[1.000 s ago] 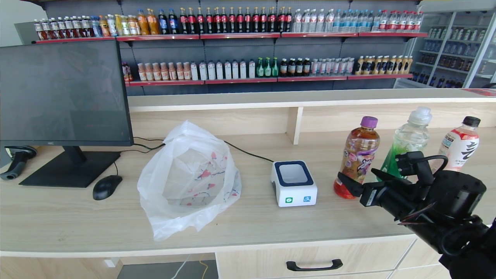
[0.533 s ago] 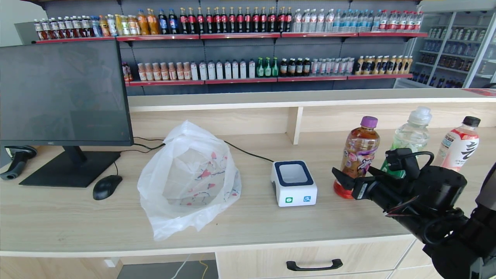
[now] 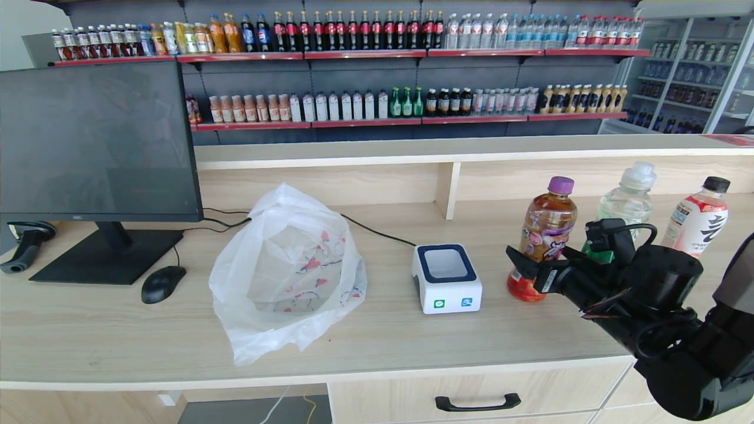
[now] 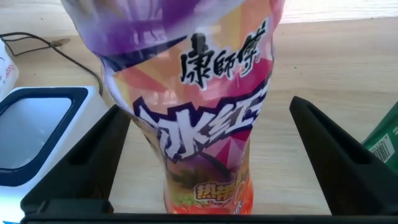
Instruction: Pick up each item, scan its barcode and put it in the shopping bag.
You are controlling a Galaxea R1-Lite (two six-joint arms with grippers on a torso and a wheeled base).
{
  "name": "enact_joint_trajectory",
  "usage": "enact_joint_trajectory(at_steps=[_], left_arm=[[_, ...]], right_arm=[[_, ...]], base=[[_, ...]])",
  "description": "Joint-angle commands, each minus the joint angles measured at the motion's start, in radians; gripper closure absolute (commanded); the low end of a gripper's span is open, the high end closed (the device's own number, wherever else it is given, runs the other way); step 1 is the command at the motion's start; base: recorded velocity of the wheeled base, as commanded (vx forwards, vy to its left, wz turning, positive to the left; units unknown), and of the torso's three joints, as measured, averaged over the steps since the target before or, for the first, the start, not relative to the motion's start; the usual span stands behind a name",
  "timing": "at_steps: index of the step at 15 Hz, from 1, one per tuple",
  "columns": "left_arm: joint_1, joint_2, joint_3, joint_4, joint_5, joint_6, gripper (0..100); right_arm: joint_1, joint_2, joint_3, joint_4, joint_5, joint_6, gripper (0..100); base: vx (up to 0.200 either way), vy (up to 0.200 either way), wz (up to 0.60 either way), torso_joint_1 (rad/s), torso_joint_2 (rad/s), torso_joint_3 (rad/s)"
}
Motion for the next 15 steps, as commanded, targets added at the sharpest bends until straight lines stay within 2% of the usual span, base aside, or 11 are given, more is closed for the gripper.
enact_joint_trajectory(at_steps=[1, 10, 11, 15], left_arm=[[0.000, 0.000, 0.000, 0.000, 0.000, 0.000, 0], [0.000, 0.000, 0.000, 0.000, 0.000, 0.000, 0], [0.000, 0.000, 0.000, 0.000, 0.000, 0.000, 0], [0.000, 0.000, 0.000, 0.000, 0.000, 0.000, 0]], right_arm=[[-0.004, 0.010, -0.022, -0.001, 0.000, 0.000, 0], [-0.001, 0.045, -0.070, -0.001, 0.002, -0.013, 0], [-0.001, 0.043, -0.070, -0.001, 0.002, -0.013, 100], [-0.002, 0.019, -0.082, -0.001, 0.002, -0.008, 100]], base=[[0.000, 0.000, 0.00, 0.000, 0.00, 0.000], [0.000, 0.000, 0.00, 0.000, 0.00, 0.000], [0.000, 0.000, 0.00, 0.000, 0.00, 0.000], [0.000, 0.000, 0.00, 0.000, 0.00, 0.000]])
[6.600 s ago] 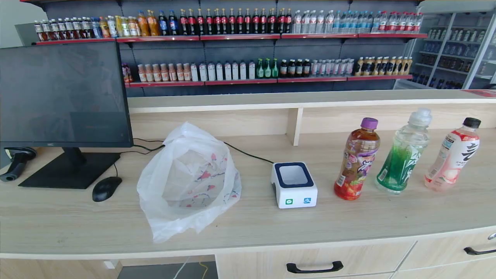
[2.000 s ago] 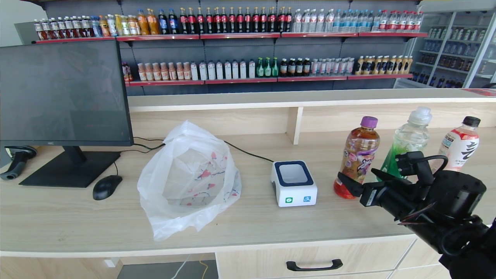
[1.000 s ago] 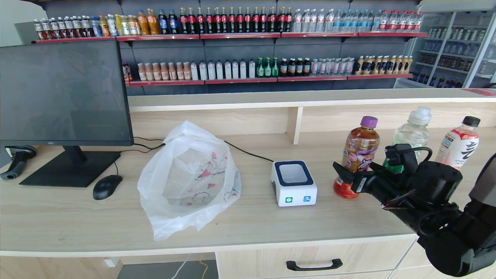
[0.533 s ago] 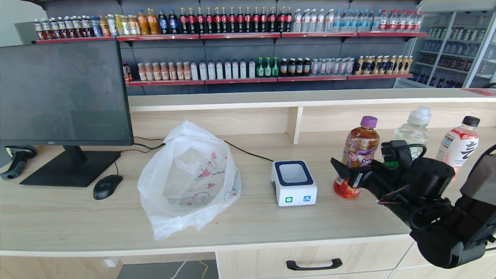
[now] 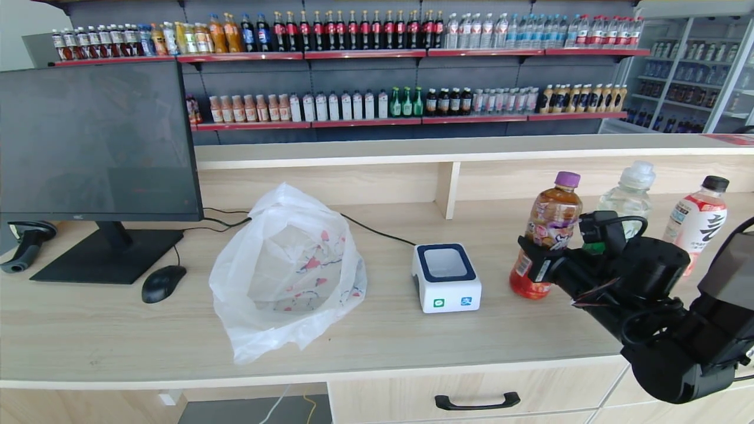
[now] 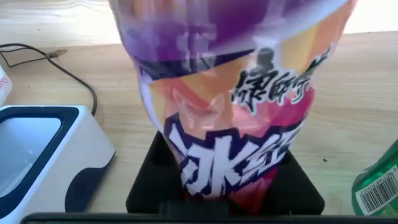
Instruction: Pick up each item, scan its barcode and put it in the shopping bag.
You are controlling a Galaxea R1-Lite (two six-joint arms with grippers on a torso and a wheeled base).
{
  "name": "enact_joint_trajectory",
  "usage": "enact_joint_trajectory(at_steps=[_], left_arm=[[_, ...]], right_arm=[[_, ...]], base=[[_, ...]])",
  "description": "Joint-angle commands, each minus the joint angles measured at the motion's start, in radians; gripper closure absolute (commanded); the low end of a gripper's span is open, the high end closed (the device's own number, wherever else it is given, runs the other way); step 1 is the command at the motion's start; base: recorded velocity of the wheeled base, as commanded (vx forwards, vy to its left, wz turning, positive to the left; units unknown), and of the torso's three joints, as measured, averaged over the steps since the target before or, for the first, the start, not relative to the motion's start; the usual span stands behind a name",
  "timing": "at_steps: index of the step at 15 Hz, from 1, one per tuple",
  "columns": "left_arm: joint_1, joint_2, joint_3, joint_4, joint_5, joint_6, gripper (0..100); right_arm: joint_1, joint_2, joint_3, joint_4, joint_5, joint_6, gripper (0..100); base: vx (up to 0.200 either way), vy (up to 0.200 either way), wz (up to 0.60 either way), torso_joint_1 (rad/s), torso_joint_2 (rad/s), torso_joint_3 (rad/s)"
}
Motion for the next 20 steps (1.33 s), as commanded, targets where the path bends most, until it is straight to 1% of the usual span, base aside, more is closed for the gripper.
enact_joint_trajectory(at_steps=[1, 5, 8, 10, 12, 15, 16, 19, 20], left_arm=[[0.000, 0.000, 0.000, 0.000, 0.000, 0.000, 0], [0.000, 0.000, 0.000, 0.000, 0.000, 0.000, 0], [0.000, 0.000, 0.000, 0.000, 0.000, 0.000, 0], [0.000, 0.000, 0.000, 0.000, 0.000, 0.000, 0], [0.000, 0.000, 0.000, 0.000, 0.000, 0.000, 0], [0.000, 0.000, 0.000, 0.000, 0.000, 0.000, 0], [0.000, 0.000, 0.000, 0.000, 0.000, 0.000, 0], [0.000, 0.000, 0.000, 0.000, 0.000, 0.000, 0], [0.000, 0.000, 0.000, 0.000, 0.000, 0.000, 0]], right_arm=[[0.000, -0.021, -0.001, -0.005, 0.001, 0.000, 100], [0.002, -0.072, -0.003, -0.005, 0.007, 0.019, 100], [0.005, -0.156, 0.015, -0.005, 0.008, 0.023, 100], [0.019, -0.230, 0.055, -0.005, 0.008, 0.023, 100], [0.037, -0.320, 0.132, -0.005, 0.007, 0.023, 100], [0.039, -0.450, 0.262, -0.005, 0.008, 0.014, 100], [0.039, -0.480, 0.287, -0.005, 0.007, 0.012, 100], [0.039, -0.503, 0.292, -0.005, 0.008, 0.014, 100], [0.054, -0.500, 0.288, -0.005, 0.008, 0.016, 100]], base=[[0.000, 0.000, 0.00, 0.000, 0.00, 0.000], [0.000, 0.000, 0.00, 0.000, 0.00, 0.000], [0.000, 0.000, 0.00, 0.000, 0.00, 0.000], [0.000, 0.000, 0.00, 0.000, 0.00, 0.000], [0.000, 0.000, 0.00, 0.000, 0.00, 0.000], [0.000, 0.000, 0.00, 0.000, 0.00, 0.000], [0.000, 0.000, 0.00, 0.000, 0.00, 0.000], [0.000, 0.000, 0.00, 0.000, 0.00, 0.000], [0.000, 0.000, 0.00, 0.000, 0.00, 0.000]])
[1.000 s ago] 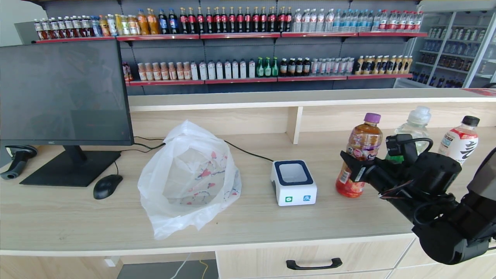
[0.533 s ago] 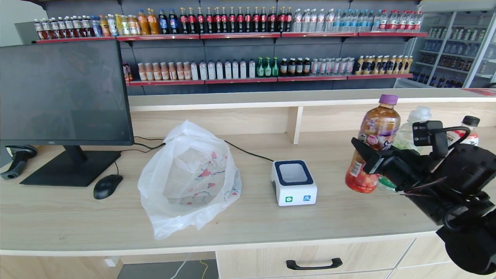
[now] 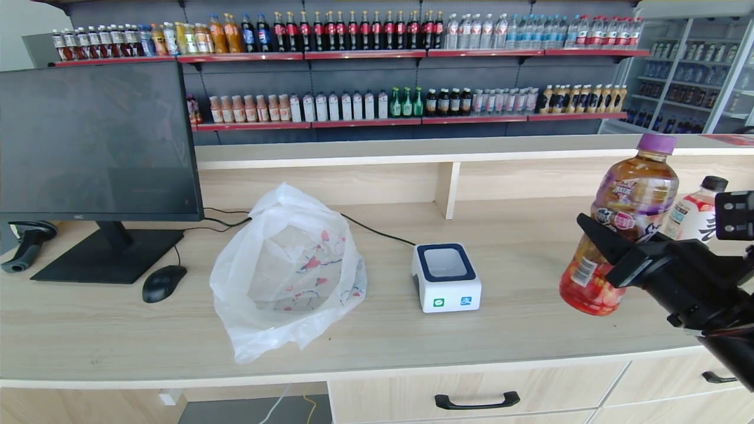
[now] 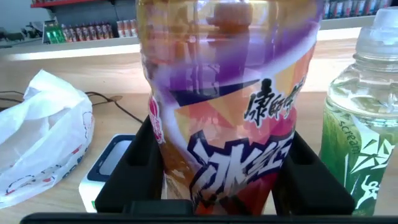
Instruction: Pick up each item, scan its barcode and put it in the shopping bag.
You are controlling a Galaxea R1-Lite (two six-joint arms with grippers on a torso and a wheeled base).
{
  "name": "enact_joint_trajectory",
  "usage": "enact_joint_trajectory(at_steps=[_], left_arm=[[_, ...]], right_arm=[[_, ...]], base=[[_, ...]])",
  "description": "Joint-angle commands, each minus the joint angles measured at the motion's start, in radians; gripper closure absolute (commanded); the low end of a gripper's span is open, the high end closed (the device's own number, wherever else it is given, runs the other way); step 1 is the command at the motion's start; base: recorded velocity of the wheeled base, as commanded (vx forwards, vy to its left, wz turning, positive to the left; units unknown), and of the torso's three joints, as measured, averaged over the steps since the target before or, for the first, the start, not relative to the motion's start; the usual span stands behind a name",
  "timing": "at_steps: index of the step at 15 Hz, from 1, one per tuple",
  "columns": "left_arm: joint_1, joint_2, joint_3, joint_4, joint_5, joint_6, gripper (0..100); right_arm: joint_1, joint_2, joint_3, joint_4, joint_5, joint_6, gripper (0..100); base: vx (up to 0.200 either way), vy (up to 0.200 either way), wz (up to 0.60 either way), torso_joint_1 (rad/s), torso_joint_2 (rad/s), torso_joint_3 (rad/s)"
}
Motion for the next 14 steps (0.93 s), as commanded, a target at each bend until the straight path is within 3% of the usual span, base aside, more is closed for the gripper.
enact_joint_trajectory(at_steps=[1, 5, 8, 11, 14], left_arm=[[0.000, 0.000, 0.000, 0.000, 0.000, 0.000, 0], [0.000, 0.000, 0.000, 0.000, 0.000, 0.000, 0], [0.000, 0.000, 0.000, 0.000, 0.000, 0.000, 0], [0.000, 0.000, 0.000, 0.000, 0.000, 0.000, 0], [0.000, 0.000, 0.000, 0.000, 0.000, 0.000, 0]], right_arm=[[0.044, -0.020, -0.009, -0.001, 0.001, 0.005, 100], [0.229, -0.050, -0.036, -0.001, 0.001, 0.064, 100], [0.422, -0.058, -0.110, -0.001, 0.000, 0.144, 100], [0.473, -0.037, -0.182, -0.001, 0.023, 0.239, 100], [0.475, -0.037, -0.188, -0.001, 0.130, 0.288, 100]], base=[[0.000, 0.000, 0.00, 0.000, 0.00, 0.000], [0.000, 0.000, 0.00, 0.000, 0.00, 0.000], [0.000, 0.000, 0.00, 0.000, 0.00, 0.000], [0.000, 0.000, 0.00, 0.000, 0.00, 0.000], [0.000, 0.000, 0.00, 0.000, 0.00, 0.000]])
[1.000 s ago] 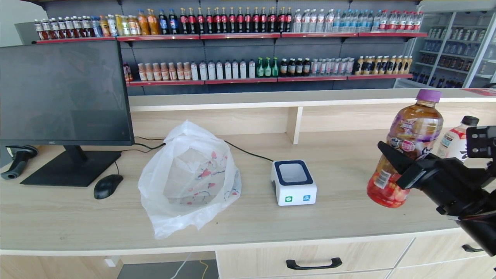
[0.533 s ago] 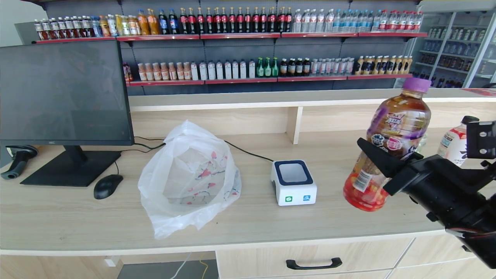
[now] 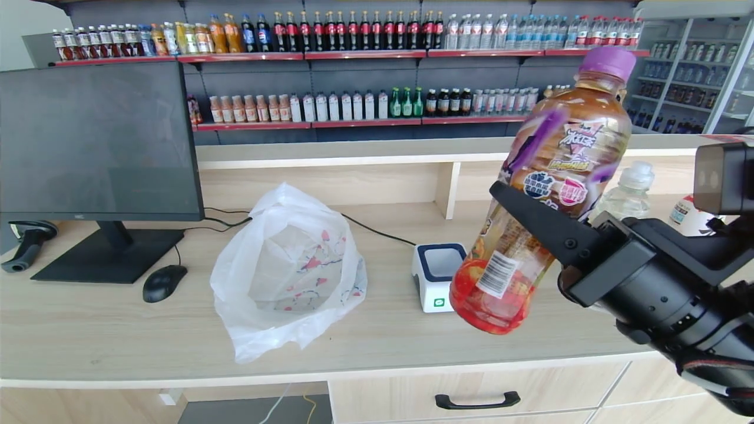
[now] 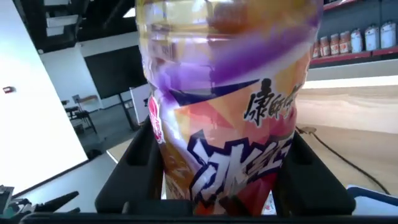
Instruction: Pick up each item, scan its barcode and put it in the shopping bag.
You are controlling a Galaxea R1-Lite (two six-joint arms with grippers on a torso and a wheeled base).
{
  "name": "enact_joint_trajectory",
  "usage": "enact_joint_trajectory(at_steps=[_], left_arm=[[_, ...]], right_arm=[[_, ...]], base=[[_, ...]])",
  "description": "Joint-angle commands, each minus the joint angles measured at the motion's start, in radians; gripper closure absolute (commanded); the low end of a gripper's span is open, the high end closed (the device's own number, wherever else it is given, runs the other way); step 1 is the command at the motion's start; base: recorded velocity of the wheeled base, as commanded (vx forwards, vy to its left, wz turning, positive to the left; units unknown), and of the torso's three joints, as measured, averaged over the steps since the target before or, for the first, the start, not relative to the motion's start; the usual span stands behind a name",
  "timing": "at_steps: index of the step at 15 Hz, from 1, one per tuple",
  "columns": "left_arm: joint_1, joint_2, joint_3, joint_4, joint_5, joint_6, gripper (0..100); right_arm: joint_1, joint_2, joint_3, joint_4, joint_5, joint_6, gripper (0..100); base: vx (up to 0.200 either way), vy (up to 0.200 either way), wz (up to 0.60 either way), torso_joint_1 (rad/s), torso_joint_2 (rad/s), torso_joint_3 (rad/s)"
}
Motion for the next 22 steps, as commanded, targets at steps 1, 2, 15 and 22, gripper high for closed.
enact_joint_trajectory(at_steps=[1, 2, 15, 22], left_arm=[[0.000, 0.000, 0.000, 0.000, 0.000, 0.000, 0], [0.000, 0.000, 0.000, 0.000, 0.000, 0.000, 0], [0.000, 0.000, 0.000, 0.000, 0.000, 0.000, 0], [0.000, 0.000, 0.000, 0.000, 0.000, 0.000, 0]], right_arm=[[0.004, 0.001, -0.008, -0.001, 0.008, 0.022, 100], [0.003, -0.001, -0.017, -0.001, 0.008, 0.048, 100], [0.119, -0.039, -0.043, -0.001, 0.008, 0.100, 100], [0.125, -0.034, -0.088, -0.001, 0.008, 0.092, 100]], base=[[0.000, 0.000, 0.00, 0.000, 0.00, 0.000], [0.000, 0.000, 0.00, 0.000, 0.00, 0.000], [0.000, 0.000, 0.00, 0.000, 0.00, 0.000], [0.000, 0.000, 0.00, 0.000, 0.00, 0.000]])
